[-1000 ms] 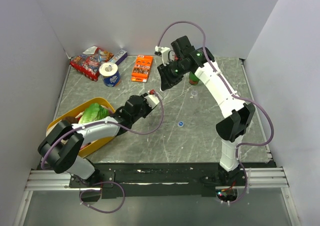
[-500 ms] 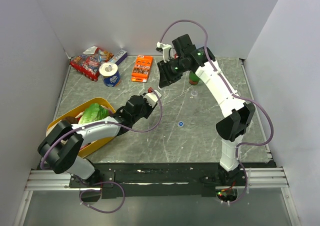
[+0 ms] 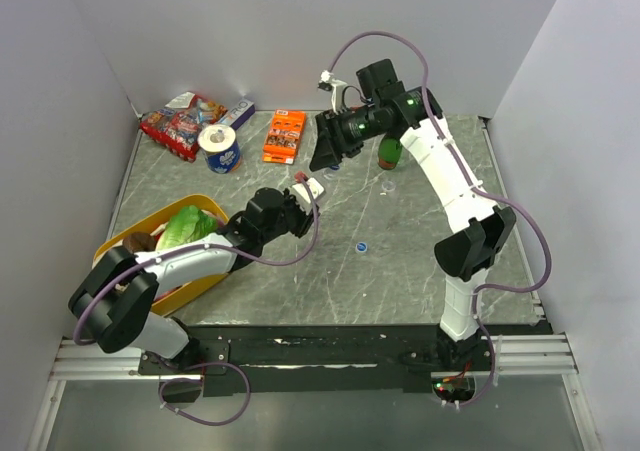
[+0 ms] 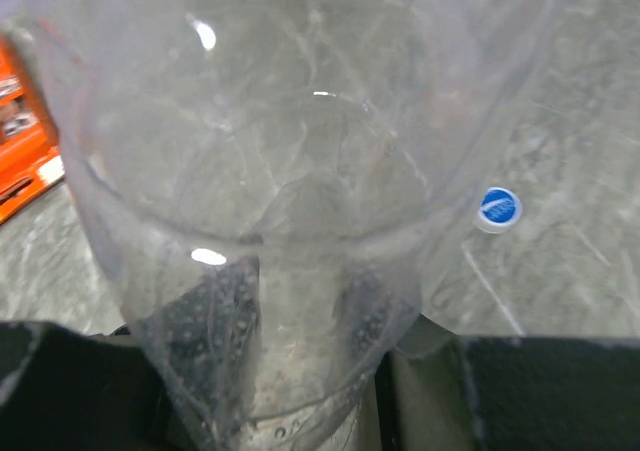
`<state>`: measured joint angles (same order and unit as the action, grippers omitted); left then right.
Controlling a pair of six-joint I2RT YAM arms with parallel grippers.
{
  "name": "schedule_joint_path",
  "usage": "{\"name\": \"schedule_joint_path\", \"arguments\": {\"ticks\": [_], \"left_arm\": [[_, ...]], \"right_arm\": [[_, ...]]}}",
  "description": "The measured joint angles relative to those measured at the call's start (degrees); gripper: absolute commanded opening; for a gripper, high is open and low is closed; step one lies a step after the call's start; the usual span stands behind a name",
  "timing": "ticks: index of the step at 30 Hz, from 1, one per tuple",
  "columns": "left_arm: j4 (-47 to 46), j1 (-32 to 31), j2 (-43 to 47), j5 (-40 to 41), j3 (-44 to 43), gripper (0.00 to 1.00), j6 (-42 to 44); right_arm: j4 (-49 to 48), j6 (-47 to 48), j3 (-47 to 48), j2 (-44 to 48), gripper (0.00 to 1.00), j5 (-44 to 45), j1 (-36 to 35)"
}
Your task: Screw on the bottle caps
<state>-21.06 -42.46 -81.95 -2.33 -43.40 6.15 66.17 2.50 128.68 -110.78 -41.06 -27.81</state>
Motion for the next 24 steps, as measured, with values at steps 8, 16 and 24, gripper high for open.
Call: {"name": "schedule_joint_path", "arguments": {"ticks": [8, 16, 24], "left_arm": [[-0.1, 1.6, 0.0, -8.0, 0.0, 0.01, -0.8], [3.7, 4.9, 1.1, -22.1, 0.0, 0.01, 4.1], [16.6, 6.6, 2.1, -33.1, -2.3, 0.01, 18.1]], "right_arm": [[0.1, -0.2, 0.3, 0.7, 0.75, -3.9, 2.3], [0.5, 10.1, 2.0, 3.3, 0.73, -9.0, 10.3], [5.9, 49.7, -12.0, 21.1, 0.74, -10.3, 5.0]]}}
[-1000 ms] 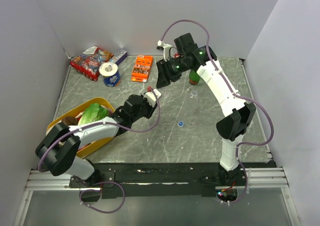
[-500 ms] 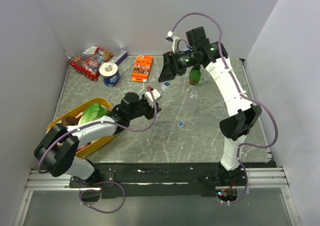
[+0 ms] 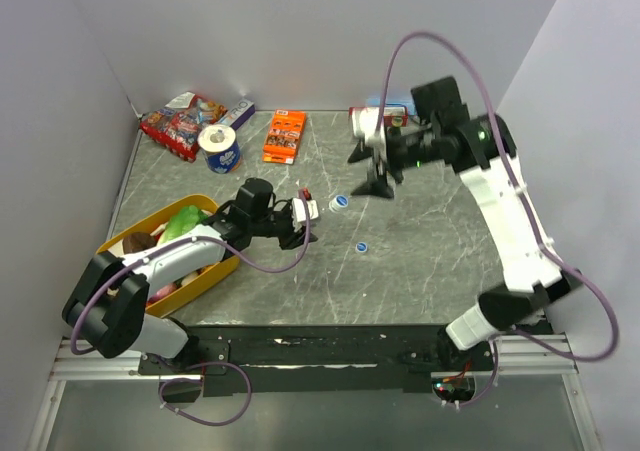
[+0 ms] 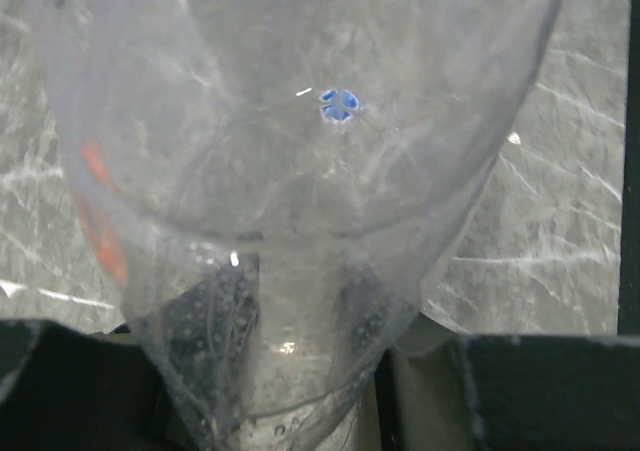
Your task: Screw on the bottle caps
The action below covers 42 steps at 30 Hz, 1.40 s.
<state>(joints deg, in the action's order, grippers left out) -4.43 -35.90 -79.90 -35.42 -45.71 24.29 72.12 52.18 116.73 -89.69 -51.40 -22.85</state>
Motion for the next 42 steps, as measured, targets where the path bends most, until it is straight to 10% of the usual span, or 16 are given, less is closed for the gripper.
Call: {"name": "schedule_joint_path", "arguments": {"ticks": [12, 42], "left_arm": [[8.9, 0.1, -0.2, -3.9, -3.7, 0.01, 12.7], [13.7, 0.1, -0.6, -4.8, -6.1, 0.01, 18.9]], "right_arm": [[1.5, 28.8, -22.6, 10.8, 0.74, 8.5, -10.4], [-1.5, 34.3, -23.3, 10.5, 0.36, 13.9, -14.9]]}}
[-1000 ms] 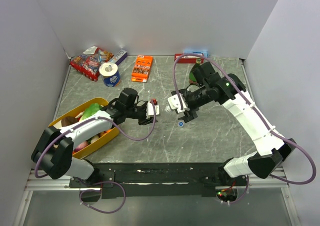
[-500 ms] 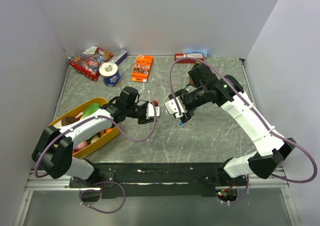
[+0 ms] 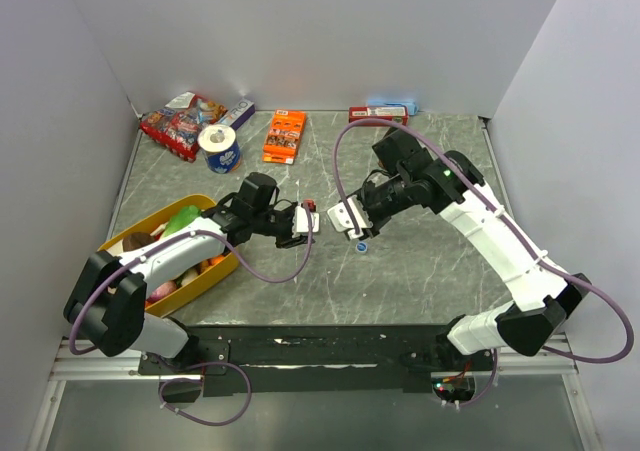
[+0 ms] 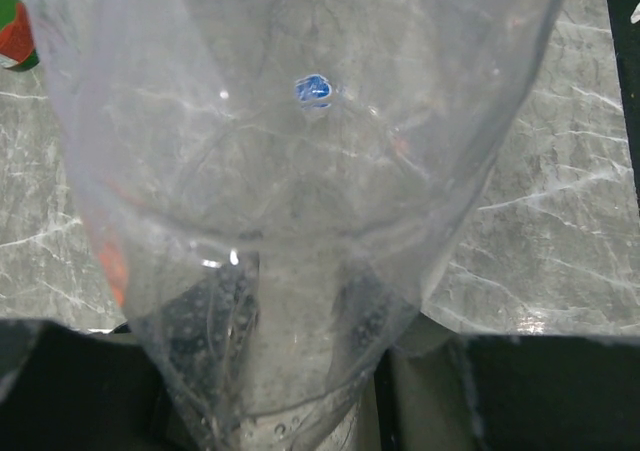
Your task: Screw on the bottle caps
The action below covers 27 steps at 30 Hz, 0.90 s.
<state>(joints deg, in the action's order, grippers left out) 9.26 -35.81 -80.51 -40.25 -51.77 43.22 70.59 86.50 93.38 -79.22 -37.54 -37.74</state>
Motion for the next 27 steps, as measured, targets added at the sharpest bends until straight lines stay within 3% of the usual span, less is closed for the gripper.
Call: {"name": "schedule_joint_path", "arguments": {"ticks": [4, 10, 27], "left_arm": [[-0.1, 0.1, 0.0, 0.1, 0.0, 0.01, -1.0], [-1.0, 0.5, 0.0, 1.2, 0.2, 0.01, -3.9], [-6.1, 0.9, 0.0, 2.9, 2.4, 0.01, -11.5]], "right_arm": [[-0.3, -0.6, 0.0, -0.1, 0.24, 0.3, 0.0], [-3.5, -4.2, -1.0, 0.0, 0.16, 1.5, 0.1], [-10.1, -18.4, -1.4, -1.2, 0.08, 4.1, 0.5]]}}
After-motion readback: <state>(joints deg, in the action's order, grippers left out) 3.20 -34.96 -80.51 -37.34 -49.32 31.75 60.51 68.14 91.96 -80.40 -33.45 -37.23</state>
